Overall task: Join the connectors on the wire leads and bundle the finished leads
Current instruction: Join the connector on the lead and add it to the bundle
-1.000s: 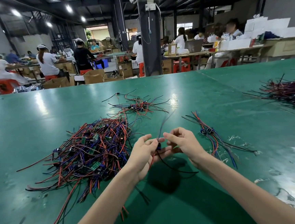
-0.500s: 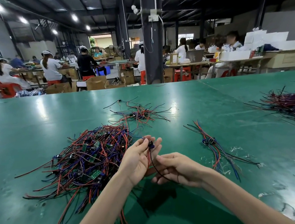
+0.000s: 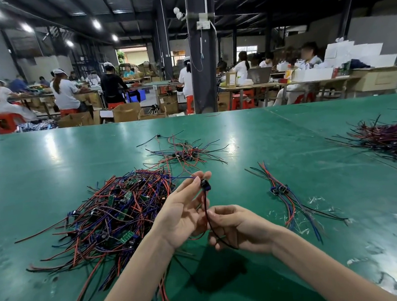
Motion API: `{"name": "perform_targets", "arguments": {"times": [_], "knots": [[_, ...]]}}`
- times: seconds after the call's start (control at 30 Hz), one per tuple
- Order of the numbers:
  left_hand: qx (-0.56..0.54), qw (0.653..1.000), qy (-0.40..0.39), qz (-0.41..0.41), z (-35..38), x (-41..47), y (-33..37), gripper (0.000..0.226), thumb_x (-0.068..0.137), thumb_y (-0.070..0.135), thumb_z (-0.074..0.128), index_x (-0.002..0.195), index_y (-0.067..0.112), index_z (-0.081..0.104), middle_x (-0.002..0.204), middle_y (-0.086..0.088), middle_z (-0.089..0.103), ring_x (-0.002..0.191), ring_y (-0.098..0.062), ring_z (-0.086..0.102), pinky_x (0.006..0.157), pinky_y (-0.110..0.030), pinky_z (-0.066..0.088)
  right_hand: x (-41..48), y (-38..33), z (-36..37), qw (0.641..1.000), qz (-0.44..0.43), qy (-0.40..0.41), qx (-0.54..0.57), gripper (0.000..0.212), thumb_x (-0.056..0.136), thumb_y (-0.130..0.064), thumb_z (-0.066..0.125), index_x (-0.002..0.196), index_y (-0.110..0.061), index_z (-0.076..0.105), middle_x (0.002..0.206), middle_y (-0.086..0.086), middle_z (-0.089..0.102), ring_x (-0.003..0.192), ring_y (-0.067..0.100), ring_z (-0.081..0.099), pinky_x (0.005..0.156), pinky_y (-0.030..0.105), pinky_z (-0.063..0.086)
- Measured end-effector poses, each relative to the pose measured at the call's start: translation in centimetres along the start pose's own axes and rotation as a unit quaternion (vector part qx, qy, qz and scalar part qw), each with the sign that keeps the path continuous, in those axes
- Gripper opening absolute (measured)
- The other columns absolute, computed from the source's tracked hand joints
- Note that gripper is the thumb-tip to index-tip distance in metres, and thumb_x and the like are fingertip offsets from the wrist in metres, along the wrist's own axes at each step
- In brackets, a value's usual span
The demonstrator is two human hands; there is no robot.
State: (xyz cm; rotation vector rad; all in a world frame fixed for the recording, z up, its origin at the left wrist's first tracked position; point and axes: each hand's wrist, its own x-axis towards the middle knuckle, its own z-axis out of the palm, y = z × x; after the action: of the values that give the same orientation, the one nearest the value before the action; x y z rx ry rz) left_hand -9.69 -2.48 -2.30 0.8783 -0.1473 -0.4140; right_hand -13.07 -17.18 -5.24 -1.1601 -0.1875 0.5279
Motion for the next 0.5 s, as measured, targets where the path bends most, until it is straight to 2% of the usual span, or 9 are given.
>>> {"name": "perform_targets", "arguments": {"times": [0.13, 0.2, 0.33, 0.5], "knots": [[0.007, 1.0, 0.022, -0.008, -0.1, -0.1, 0.5, 0.023, 0.073, 0.019, 0.064, 0.096, 0.015, 0.067, 0.087, 0.002, 0.073, 0.055, -0.006, 0.06, 0.05, -0.018, 0.051, -0.2, -0.4, -0.2, 0.999, -0.028, -0.006, -0.042, 0.021, 0.086, -0.027, 0.056, 0.092, -0.011, 0.068, 0.074, 0.01, 0.069, 0.051, 0.01, 0.059, 0.052, 0.019, 0.049], [-0.022, 0.999, 0.046, -0.008, -0.1, 0.0, 0.6, 0.013, 0.081, 0.015, 0.061, 0.087, 0.01, 0.07, 0.079, -0.002, 0.073, 0.05, -0.007, 0.061, 0.048, -0.017, 0.051, -0.3, -0.6, -0.4, 0.998, -0.045, -0.025, -0.048, 0.021, 0.089, -0.026, 0.055, 0.091, -0.012, 0.07, 0.073, 0.009, 0.07, 0.058, 0.01, 0.063, 0.059, 0.019, 0.051], [-0.046, 0.996, 0.08, -0.012, -0.4, 0.3, 0.5, 0.016, 0.091, 0.015, 0.055, 0.082, 0.007, 0.067, 0.077, -0.006, 0.073, 0.048, -0.008, 0.059, 0.047, -0.016, 0.051, -0.6, -1.1, -0.5, 0.996, -0.063, -0.039, -0.051, 0.02, 0.087, -0.027, 0.061, 0.091, -0.01, 0.072, 0.07, 0.008, 0.068, 0.063, 0.012, 0.065, 0.066, 0.02, 0.051], [-0.005, 0.996, 0.087, -0.025, -0.6, 0.4, 0.0, 0.016, 0.088, 0.017, 0.058, 0.079, 0.006, 0.066, 0.066, -0.003, 0.069, 0.045, -0.006, 0.058, 0.044, -0.016, 0.05, -1.1, -1.8, -0.8, 0.994, -0.027, -0.054, -0.088, 0.015, 0.088, -0.016, 0.06, 0.087, -0.009, 0.073, 0.069, 0.011, 0.07, 0.059, 0.013, 0.065, 0.062, 0.02, 0.051]]}}
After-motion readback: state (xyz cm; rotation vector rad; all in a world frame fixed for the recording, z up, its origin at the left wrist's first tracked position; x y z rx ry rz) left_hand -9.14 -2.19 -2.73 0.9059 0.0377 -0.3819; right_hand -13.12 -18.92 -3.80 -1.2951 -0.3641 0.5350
